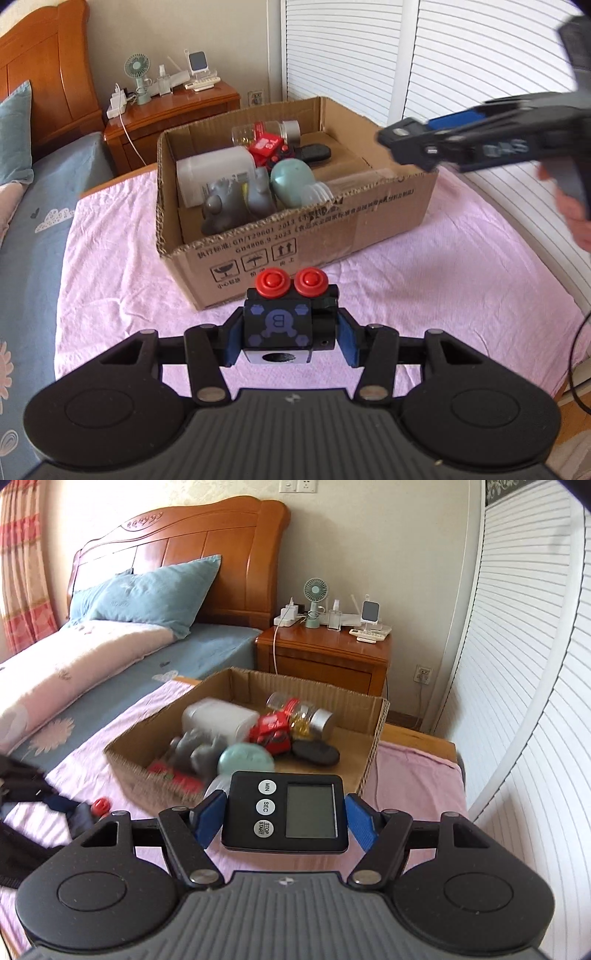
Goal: Organize rigid objects
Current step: 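Release the black timer into the box with the right gripper while the left carries the toy, then lower the wheeled toy into the box and open the left gripper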
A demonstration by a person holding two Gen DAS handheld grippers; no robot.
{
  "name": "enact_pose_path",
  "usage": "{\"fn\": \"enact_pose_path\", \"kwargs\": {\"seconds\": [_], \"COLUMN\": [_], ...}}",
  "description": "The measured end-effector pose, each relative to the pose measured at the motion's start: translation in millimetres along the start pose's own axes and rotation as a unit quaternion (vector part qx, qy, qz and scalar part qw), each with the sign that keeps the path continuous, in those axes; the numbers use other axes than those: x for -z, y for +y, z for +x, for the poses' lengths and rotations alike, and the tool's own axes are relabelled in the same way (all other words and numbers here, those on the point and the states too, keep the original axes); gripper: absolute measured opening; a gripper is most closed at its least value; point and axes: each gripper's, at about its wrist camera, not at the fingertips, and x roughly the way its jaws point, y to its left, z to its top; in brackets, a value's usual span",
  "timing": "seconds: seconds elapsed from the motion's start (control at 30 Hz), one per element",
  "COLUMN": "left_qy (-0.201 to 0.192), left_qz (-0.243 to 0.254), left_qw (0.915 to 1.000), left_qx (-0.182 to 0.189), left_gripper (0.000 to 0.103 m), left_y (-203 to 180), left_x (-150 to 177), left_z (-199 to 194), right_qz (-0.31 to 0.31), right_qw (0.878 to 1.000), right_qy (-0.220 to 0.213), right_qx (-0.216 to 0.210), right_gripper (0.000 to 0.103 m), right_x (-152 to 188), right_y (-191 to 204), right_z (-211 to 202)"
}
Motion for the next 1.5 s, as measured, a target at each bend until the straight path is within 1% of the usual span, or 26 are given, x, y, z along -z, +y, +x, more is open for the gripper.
{"fn": "enact_pose_path", "kwargs": {"seconds": [0.07, 0.13, 0.2, 0.27, 0.33, 0.37, 0.47, 0.53, 0.67, 0.73, 0.87, 0.97, 1.17, 1.2, 1.27, 1.3, 1.33, 1.4, 1.5], "left_qy": [-0.005, -0.008, -0.01, -0.013, -0.016, -0.018, -0.025, -0.03, -0.037, -0.037, -0.031, -0.018, -0.004, -0.003, -0.01, -0.016, -0.031, -0.058, -0.08], "left_qz": [0.0, -0.002, -0.004, -0.005, -0.002, 0.0, 0.004, 0.006, 0.018, 0.024, 0.027, 0.024, 0.014, 0.009, -0.007, -0.015, -0.02, -0.01, 0.007], "left_qw": [1.0, 1.0, 0.9999, 0.9999, 0.9998, 0.9998, 0.9996, 0.9995, 0.9991, 0.999, 0.9987, 0.9987, 0.9987, 0.9987, 0.9985, 0.9985, 0.9985, 0.9979, 0.9968], "left_qx": [0.001, 0.004, 0.006, 0.009, 0.009, 0.008, 0.009, 0.012, 0.008, 0.01, 0.032, 0.04, 0.048, 0.049, 0.054, 0.05, 0.042, 0.025, -0.006], "left_gripper": [0.05, 0.05, 0.05, 0.05, 0.05, 0.05, 0.05, 0.05, 0.05, 0.05, 0.05, 0.05, 0.05, 0.052, 0.076, 0.096, 0.098, 0.099, 0.099], "left_y": [1, 2, 3, 4, 5, 4, 3, 1, -3, -7, -18, -29, -42, -43, -42, -40, -39, -40, -40], "left_x": [-3, -8, -11, -16, -22, -25, -38, -48, -71, -84, -112, -127, -143, -145, -146, -146, -145, -141, -131], "left_z": [-3, -4, -5, -7, -7, -7, -7, -6, 5, 15, 42, 68, 106, 108, 108, 105, 98, 83, 55], "right_qz": [0.012, 0.022, 0.037, 0.046, 0.043, 0.037, 0.033, 0.042, 0.071, 0.088, 0.108, 0.117, 0.131, 0.133, 0.138, 0.138, 0.138, 0.139, 0.143], "right_qw": [1.0, 0.999, 0.999, 0.999, 0.999, 0.999, 0.999, 0.998, 0.997, 0.996, 0.994, 0.993, 0.991, 0.991, 0.99, 0.99, 0.99, 0.99, 0.989], "right_qy": [0.015, 0.032, 0.035, 0.022, 0.005, -0.006, -0.016, -0.022, -0.023, -0.019, -0.013, -0.01, -0.006, -0.006, -0.008, -0.008, -0.008, -0.01, -0.004], "right_qx": [0.006, -0.001, -0.001, -0.014, 0.005, 0.017, 0.028, 0.033, 0.03, 0.026, 0.021, 0.02, 0.024, 0.023, 0.024, 0.024, 0.024, 0.026, 0.036], "right_gripper": [0.074, 0.074, 0.076, 0.083, 0.102, 0.103, 0.103, 0.103, 0.103, 0.103, 0.103, 0.103, 0.103, 0.103, 0.103, 0.103, 0.103, 0.103, 0.103], "right_x": [-5, -5, -2, 1, 7, 10, 19, 24, 36, 41, 49, 52, 57, 58, 58, 58, 57, 56, 52], "right_y": [-4, -7, -10, -9, -3, 1, 7, 9, 7, 5, 1, -1, -8, -10, -12, -13, -14, -14, -13], "right_z": [20, 37, 43, 34, 19, 11, -12, -23, -35, -37, -38, -38, -38, -38, -40, -41, -41, -44, -46]}}
